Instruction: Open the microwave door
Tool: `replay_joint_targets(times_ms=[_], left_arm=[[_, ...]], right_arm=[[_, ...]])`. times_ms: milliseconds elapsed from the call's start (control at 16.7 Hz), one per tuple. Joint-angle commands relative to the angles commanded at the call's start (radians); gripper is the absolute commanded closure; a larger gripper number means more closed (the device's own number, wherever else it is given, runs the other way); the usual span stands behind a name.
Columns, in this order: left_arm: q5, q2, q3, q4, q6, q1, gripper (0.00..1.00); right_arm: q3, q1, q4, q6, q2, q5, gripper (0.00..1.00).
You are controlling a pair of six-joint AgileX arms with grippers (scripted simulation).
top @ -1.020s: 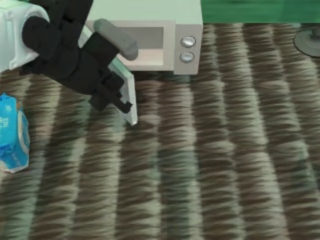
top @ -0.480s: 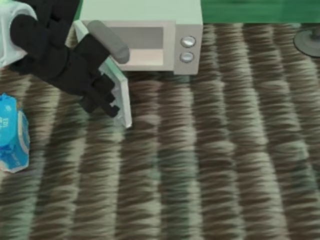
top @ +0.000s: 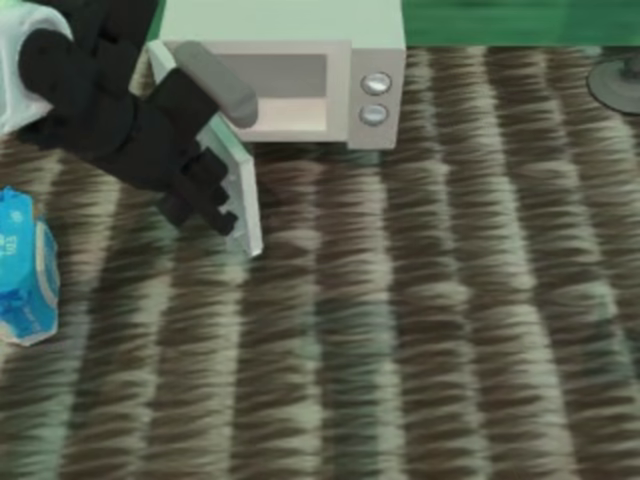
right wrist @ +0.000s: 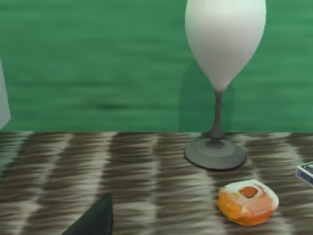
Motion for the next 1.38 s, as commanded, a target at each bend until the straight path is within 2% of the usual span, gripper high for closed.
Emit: replay_joint_targets(times_ms=[960,1380], left_arm=[[0.007,-0.001,-0.002,-0.002,0.000,-0.004,1.00],[0.058,-0.008,-0.004,-0.042,0.127,0.052,1.00]], right_arm=[[0.000,0.000,0.000,0.000,0.000,0.000,0.00],[0.000,0.000,0.000,0.000,0.000,0.000,0.00]])
